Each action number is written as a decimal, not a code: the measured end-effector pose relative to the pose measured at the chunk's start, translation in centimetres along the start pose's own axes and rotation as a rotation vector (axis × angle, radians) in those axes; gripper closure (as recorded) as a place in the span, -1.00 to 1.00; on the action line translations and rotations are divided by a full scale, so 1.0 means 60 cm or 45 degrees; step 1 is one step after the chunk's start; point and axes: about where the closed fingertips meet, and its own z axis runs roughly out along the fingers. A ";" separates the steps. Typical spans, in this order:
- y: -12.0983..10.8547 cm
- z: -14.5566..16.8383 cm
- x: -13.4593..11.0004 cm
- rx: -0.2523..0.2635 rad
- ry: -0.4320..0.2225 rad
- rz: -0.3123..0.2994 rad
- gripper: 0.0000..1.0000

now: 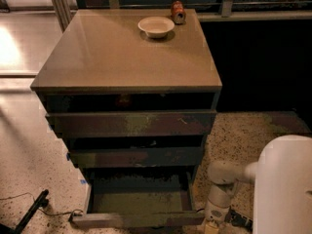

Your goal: Close bottom drawer

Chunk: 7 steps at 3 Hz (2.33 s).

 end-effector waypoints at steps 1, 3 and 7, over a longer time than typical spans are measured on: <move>-0.006 0.018 0.008 -0.029 -0.011 -0.001 1.00; -0.056 0.071 -0.002 0.069 -0.093 0.031 1.00; -0.096 0.112 -0.003 0.118 -0.314 0.025 1.00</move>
Offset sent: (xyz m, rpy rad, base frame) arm -0.0216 -0.0073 -0.0919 -0.0272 0.0865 0.0009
